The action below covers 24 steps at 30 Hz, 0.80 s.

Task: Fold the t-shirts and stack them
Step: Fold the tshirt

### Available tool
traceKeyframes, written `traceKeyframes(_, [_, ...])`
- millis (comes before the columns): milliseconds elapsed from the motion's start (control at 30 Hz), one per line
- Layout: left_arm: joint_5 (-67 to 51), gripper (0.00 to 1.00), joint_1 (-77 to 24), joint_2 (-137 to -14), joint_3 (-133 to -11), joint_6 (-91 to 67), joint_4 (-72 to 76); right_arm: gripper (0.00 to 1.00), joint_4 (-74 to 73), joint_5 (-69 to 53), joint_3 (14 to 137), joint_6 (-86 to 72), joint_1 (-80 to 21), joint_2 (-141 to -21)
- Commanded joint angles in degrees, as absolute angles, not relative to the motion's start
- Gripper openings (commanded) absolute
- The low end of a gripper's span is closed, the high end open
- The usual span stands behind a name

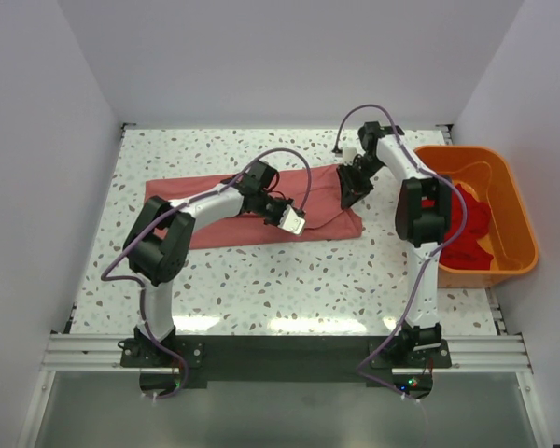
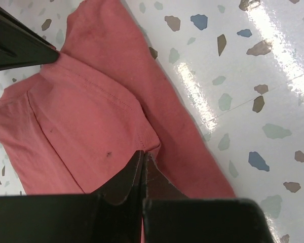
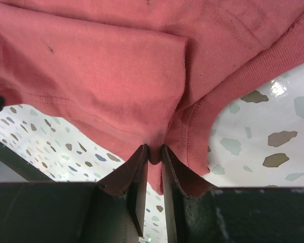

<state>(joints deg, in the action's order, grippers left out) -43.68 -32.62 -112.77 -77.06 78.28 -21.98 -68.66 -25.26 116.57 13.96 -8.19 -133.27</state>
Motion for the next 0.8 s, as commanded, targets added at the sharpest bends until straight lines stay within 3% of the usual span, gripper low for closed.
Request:
traceKeyframes(0, [-46.3,0.00,-32.3,-113.4,-78.5,79.9,-23.1,0.23,-70.2,-25.2,119.0,14.1,-8.1,-134.1])
traceKeyframes(233, [-46.0,0.00,-32.3,-113.0,-77.3,80.8,-23.5,0.23,-70.3,-25.0,119.4,13.9,-7.9,-134.2])
traceKeyframes(267, [-45.7,0.00,-32.3,-112.9,-77.3,80.6,-23.5,0.19,-70.5,-25.3,119.4,14.0,-8.0,-134.1])
traceKeyframes(300, [-45.7,0.00,-32.3,-112.7,-77.4,80.6,-23.5,0.00,-70.5,-25.4,119.4,14.0,-8.0,-133.9])
traceKeyframes(767, [-47.5,0.00,-24.4,-117.5,-88.9,76.9,-23.1,0.03,-71.8,-30.1,128.3,13.4,-8.1,-137.3])
